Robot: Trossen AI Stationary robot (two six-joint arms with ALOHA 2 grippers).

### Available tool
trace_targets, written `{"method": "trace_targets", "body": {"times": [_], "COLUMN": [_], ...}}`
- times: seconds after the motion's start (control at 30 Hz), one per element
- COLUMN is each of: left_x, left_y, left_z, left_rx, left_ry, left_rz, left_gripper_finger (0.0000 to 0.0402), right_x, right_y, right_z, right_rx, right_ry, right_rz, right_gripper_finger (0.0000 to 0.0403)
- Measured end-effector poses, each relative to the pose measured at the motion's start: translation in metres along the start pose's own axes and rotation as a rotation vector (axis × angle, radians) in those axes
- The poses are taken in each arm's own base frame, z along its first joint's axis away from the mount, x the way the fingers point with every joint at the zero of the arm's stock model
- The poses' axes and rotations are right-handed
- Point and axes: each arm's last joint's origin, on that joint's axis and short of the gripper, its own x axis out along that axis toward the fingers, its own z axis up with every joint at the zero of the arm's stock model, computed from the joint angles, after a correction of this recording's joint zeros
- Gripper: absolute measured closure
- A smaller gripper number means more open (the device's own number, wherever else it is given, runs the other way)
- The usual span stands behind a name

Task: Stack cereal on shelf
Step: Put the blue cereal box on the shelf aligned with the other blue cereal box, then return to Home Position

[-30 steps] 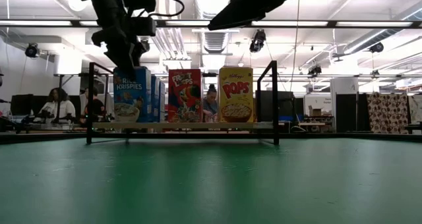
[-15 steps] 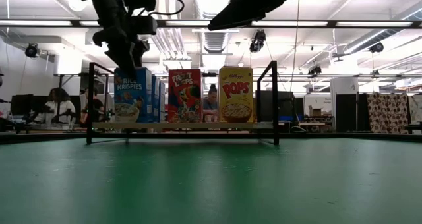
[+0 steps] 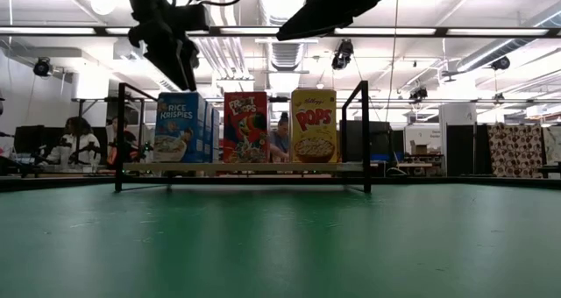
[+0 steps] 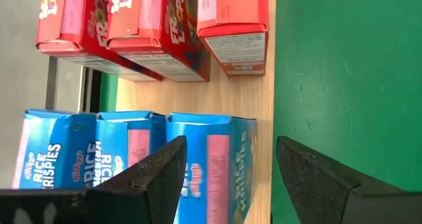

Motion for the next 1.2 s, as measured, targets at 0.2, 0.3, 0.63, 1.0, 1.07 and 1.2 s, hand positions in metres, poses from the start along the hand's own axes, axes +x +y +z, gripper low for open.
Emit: {"method": "trace_targets", "body": {"times": [0.2, 0.3, 0.63, 1.0, 1.07, 1.2], "left_x": [-0.004, -0.004, -0.022, -0.056, -0.057, -0.051], "left_y": [0.000, -0.001, -0.002, -0.013, -0.015, -0.020], "left_z": [0.000, -0.003, -0.008, -0.026, -0.030, -0.040], "left_rx": [0.001, 0.003, 0.022, -0.044, -0.075, -0.126], "left_ry": [0.015, 0.038, -0.017, -0.451, -0.517, -0.612], "left_rz": [-0.006, -0.016, -0.005, -0.024, -0.006, 0.013], "left_gripper_finger": [0.0184, 0.0184, 0.0184, 0.0184, 0.0184, 0.0184], "right_x": [0.000, 0.000, 0.000, 0.000, 0.000, 0.002], "right_y": [0.000, 0.000, 0.000, 0.000, -0.003, -0.011], "right_z": [0.000, 0.000, -0.001, -0.003, -0.004, -0.010], "right_rx": [0.000, 0.000, -0.020, -0.071, -0.068, -0.055], "right_ry": [0.000, 0.000, 0.004, 0.005, 0.006, 0.003], "right_rz": [-0.001, 0.000, 0.001, -0.013, -0.018, -0.048], "right_gripper_finger": [0.0229, 0.0229, 0.0229, 0.0229, 0.0229, 0.0229]}}
